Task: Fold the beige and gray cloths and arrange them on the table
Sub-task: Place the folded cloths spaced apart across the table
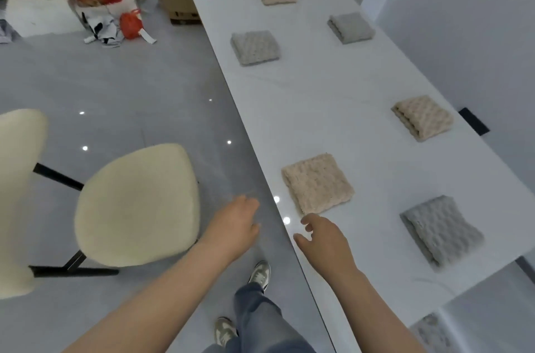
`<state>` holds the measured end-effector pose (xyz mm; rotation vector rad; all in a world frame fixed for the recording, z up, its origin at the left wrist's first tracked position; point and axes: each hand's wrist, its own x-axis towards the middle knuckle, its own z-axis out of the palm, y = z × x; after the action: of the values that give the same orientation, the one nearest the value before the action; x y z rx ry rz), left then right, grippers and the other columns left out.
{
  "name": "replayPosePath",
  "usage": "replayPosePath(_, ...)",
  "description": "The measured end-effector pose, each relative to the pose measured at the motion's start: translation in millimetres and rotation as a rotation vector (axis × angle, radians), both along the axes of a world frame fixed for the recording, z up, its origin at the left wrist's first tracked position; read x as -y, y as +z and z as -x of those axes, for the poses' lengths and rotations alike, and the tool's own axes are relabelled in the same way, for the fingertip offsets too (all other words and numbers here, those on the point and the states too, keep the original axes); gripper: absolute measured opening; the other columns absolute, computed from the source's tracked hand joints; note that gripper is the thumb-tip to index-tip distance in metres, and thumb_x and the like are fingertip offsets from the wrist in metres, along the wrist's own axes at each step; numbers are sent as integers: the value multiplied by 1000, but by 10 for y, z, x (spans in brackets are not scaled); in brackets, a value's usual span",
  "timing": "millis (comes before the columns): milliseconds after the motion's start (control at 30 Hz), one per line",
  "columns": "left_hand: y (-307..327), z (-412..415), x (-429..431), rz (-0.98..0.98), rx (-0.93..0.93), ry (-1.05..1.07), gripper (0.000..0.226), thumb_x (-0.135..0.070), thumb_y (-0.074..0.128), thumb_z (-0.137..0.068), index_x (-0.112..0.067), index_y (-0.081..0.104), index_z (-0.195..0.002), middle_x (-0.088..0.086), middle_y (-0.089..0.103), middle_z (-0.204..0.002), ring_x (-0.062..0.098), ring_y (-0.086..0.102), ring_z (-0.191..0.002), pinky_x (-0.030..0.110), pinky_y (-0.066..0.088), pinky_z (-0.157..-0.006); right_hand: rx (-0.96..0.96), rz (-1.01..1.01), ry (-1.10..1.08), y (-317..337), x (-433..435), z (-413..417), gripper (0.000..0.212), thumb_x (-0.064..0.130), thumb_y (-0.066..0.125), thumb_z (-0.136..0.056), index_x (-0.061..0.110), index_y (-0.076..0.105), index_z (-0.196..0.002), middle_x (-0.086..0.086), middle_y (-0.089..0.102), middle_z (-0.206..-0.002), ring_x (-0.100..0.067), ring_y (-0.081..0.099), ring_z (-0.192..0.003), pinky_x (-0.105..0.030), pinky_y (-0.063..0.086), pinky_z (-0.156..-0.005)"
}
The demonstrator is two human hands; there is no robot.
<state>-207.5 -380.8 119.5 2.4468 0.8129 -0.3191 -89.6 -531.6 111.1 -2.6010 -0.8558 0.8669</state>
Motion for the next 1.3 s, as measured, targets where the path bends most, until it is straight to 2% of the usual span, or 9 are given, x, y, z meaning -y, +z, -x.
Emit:
replayPosePath(133,-5,-412,-141,5,31,-85,36,-25,48,-94,-11,48,-127,7,52,-122,22,52,-109,30,40,-88,-1,-12,-74,-20,-60,-303,39,34,54,-93,20,50,-130,2,58,-125,-15,57,-110,-23,41,-82)
replayPosePath(267,-20,-774,-215,31,1,-164,39,-26,48,-95,-15,44,-132,6,50,-124,23,53,-109,35,44,-91,3,-17,-161,0,-81,-530,38,32,54,-92,21,51,-129,3,58,-124,-14,58,-106,-20,37,-77)
replayPosePath(433,-19,-1209,-257,-23,-10,-309,30,-24,49,-92,-14,51,-120,6,53,-113,23,56,-97,37,49,-83,-4,-12,-310,33,-19,-705,37,32,53,-93,21,51,-128,2,58,-123,-15,59,-107,-23,42,-81)
replayPosePath(767,-127,-2014,-565,-19,-4,-679,32,-21,44,-92,-13,51,-122,6,53,-112,21,55,-92,32,47,-77,-51,18,-687,-49,-143,-782,38,32,53,-93,22,50,-130,3,58,-122,-13,58,-106,-20,39,-77)
replayPosePath(867,-221,-2150,-691,-33,-10,-754,29,-21,45,-91,-11,53,-118,6,54,-108,22,56,-88,35,50,-76,-73,32,-782,-103,-245,-771,39,33,54,-93,21,50,-130,1,58,-122,-14,59,-105,-19,39,-76)
replayPosePath(1000,-326,-2193,-775,-27,-34,-803,29,-24,47,-92,-13,51,-118,6,53,-109,18,52,-82,29,47,-72,-131,52,-851,-168,-351,-727,43,32,57,-92,20,46,-132,-1,57,-122,-17,60,-100,-21,40,-74)
replayPosePath(1133,-433,-2148,-829,59,-70,-819,47,-30,56,-87,-16,40,-129,4,44,-115,19,53,-85,27,46,-70,-139,18,-847,-234,-443,-724,44,26,62,-84,21,37,-120,-6,57,-108,-21,58,-79,-27,42,-61)
replayPosePath(1233,-520,-2092,-871,135,-119,-878,75,-39,69,-76,-25,31,-139,2,28,-131,17,51,-92,22,44,-73,-171,17,-826,-275,-495,-731,55,23,62,-80,24,33,-126,-7,54,-105,-24,57,-79,-25,40,-56)
replayPosePath(1300,-582,-2077,-898,108,-147,-900,81,-38,71,-74,-27,29,-142,3,20,-139,19,51,-101,23,45,-78,-198,15,-823,-298,-524,-745,60,19,61,-79,26,32,-131,-5,51,-105,-21,55,-74,-21,37,-52)
